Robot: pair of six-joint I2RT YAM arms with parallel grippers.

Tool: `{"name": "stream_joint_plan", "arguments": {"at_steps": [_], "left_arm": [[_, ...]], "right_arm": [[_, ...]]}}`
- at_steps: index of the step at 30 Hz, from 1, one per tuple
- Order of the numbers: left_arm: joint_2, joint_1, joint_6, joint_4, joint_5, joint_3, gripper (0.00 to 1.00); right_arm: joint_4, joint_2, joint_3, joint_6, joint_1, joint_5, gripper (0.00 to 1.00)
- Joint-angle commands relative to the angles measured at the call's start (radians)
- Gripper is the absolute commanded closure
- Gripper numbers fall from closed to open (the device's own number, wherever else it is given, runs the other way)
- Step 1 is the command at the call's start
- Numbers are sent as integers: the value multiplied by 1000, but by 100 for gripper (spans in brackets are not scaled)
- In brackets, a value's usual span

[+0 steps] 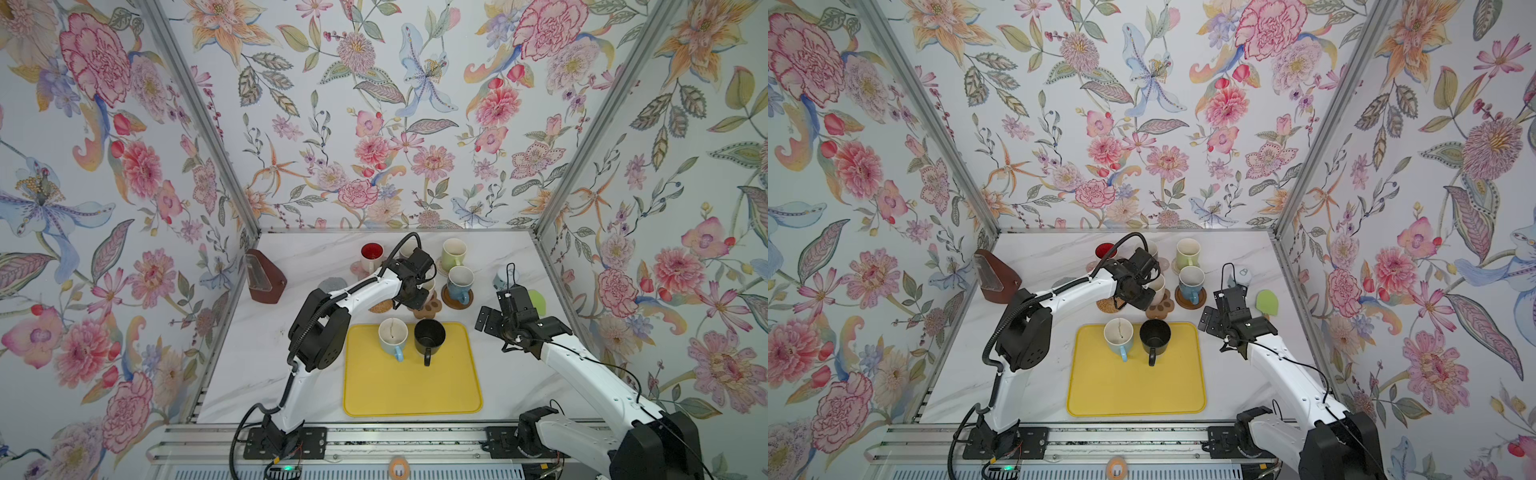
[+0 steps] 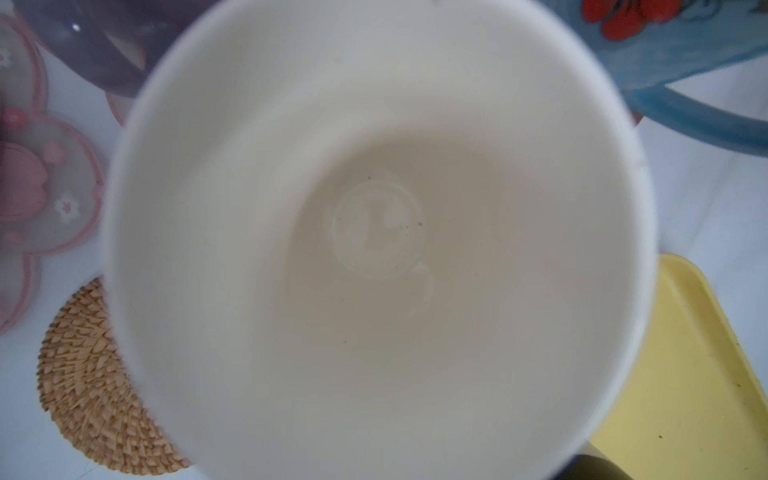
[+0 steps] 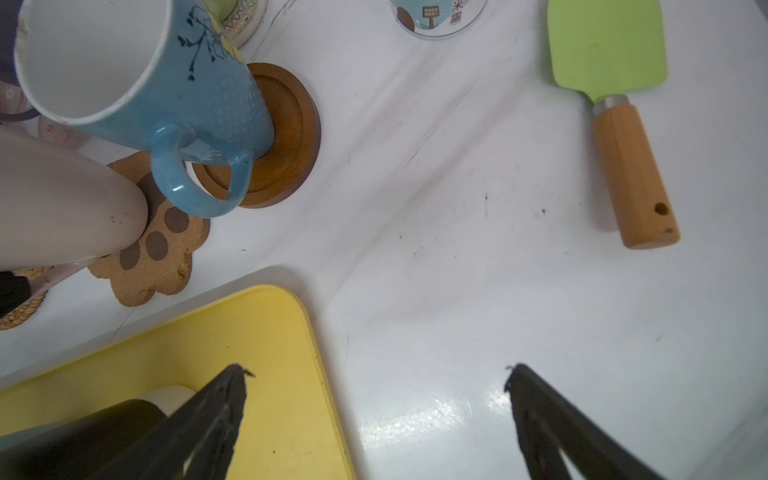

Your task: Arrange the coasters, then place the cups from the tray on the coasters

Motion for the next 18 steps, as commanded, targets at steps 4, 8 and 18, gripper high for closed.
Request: {"name": "stream_joint_plan", "arguments": {"at_steps": [4, 8, 18], "left_arm": [[14, -6, 11, 9, 9, 50, 92], [14, -7, 5, 9, 8, 55, 83], [16, -6, -2, 10, 17, 64, 71]], "right_arm": [[-2, -1, 22, -12, -8, 4, 1], [-2, -2, 21, -14, -7, 4, 1], [-1, -6, 25, -17, -11, 7, 1]]}}
